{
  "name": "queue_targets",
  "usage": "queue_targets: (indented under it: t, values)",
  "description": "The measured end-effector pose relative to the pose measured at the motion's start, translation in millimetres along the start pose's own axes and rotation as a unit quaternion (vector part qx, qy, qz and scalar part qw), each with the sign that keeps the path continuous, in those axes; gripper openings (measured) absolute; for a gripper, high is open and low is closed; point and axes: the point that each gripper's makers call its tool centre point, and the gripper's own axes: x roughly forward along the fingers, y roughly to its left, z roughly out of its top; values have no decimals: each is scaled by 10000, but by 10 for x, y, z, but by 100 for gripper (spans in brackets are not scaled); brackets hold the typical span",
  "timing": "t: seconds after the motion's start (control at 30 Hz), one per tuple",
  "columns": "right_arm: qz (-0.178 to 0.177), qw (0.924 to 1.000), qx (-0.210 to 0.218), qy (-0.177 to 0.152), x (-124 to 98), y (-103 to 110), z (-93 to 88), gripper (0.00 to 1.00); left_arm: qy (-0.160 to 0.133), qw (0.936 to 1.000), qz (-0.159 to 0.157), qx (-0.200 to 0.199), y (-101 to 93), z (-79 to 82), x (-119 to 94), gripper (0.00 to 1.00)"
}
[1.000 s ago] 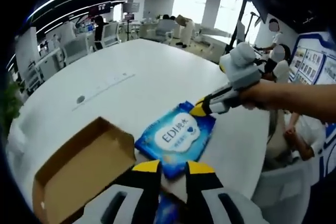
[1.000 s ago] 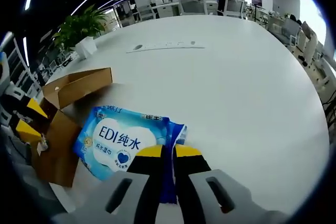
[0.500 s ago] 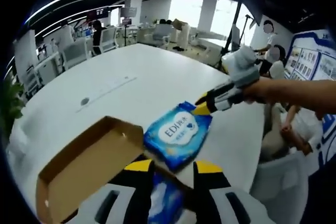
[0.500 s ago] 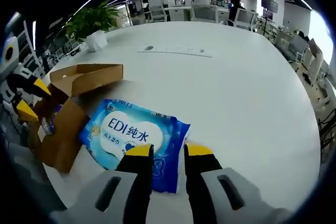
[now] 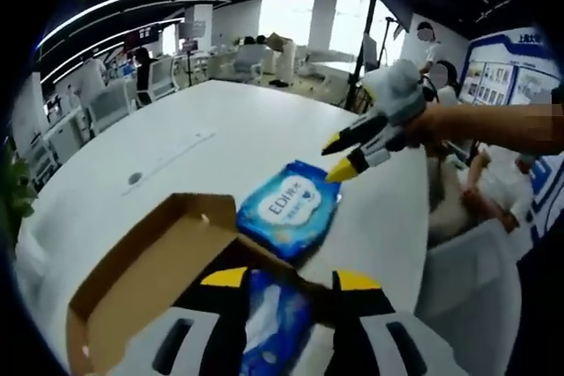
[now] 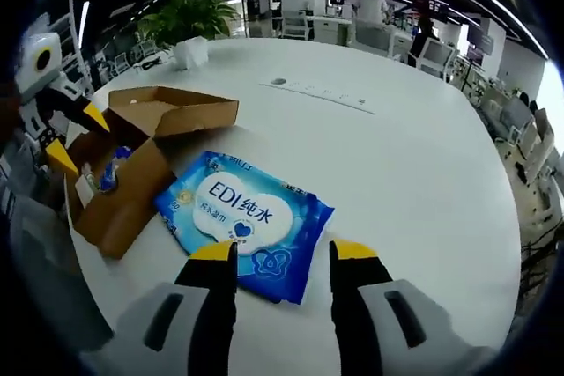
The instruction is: Operate the shoe box by opening the lid, removing the specified soft item, and placing it in the target area until the item is outside and the box remains undamaged.
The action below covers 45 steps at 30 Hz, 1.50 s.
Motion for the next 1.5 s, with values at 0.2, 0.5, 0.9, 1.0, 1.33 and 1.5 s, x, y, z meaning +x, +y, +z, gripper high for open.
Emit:
queue_targets:
  t: [0.2, 0.5, 0.9, 1.0, 1.33, 1.5]
  values:
    - [53, 9997, -247, -63, -114, 69, 50, 49, 114, 9997, -89, 202, 40, -152, -60, 40]
    - [261, 9958, -861, -155, -306, 255, 184, 58, 386, 9981, -246, 420, 161, -384, -156, 35]
    - [494, 9887, -1397, -238, -465, 563, 389, 67, 635, 9938, -506, 760, 262, -569, -179, 32]
    - [540, 9871, -1488, -236, -485, 619, 435, 68, 730, 9918, -558, 884, 282, -618, -161, 31]
    - [774, 9776, -1947, -199, -433, 780, 537, 64, 1086, 9832, -763, 1253, 258, -763, -79, 27]
    - [889, 9738, -2083, -192, -395, 911, 572, 63, 1255, 9796, -806, 1344, 312, -860, -7, 24]
